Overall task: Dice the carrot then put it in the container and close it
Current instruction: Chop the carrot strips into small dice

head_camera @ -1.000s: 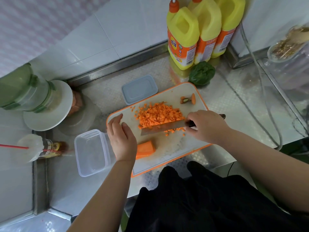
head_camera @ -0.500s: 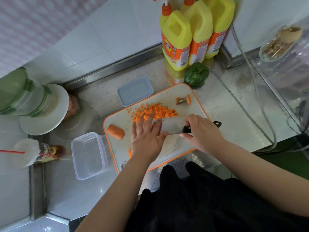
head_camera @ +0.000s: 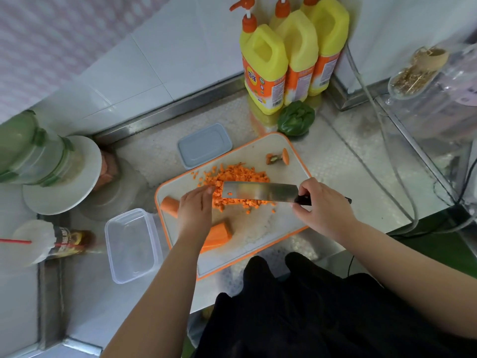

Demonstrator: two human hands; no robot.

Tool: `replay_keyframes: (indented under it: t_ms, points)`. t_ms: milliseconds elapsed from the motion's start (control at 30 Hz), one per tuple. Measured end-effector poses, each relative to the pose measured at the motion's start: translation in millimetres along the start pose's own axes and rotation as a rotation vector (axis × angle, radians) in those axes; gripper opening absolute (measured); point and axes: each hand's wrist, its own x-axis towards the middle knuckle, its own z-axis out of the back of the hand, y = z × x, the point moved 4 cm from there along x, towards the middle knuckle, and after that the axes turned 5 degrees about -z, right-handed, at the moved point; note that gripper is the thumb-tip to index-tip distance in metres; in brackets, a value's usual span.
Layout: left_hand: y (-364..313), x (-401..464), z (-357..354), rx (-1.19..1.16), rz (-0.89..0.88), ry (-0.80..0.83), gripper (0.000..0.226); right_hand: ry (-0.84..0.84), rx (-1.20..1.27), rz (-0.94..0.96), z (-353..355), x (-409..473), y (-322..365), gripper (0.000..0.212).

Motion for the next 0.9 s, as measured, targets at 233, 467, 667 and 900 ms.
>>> replay_keyframes:
  t_ms: [233,467,667,900]
  points:
    - [6.1,-25.3,5.5,0.034,-0.030,-0.066,0.054,0.140,0.217,-0.180,-2.6,0.2,29.4,0.027]
    - [45.8,-66.0,-17.0,0.526,-0.029,0.307,0.061,0.287,0.261,-0.122,-16.2,-1.7,56.7,0.022]
    - [47.9,-72.2,-21.8,0.508,0.008,0.266,0.056,0.552,-0.029,0.056,-49.3,-2.9,73.6,0.026]
    - [45.6,-77.5,-24.6,0.454,-0.091,0.248,0.057,0.540,-0.213,0.151,-70.4,1.8,83.4,0.026]
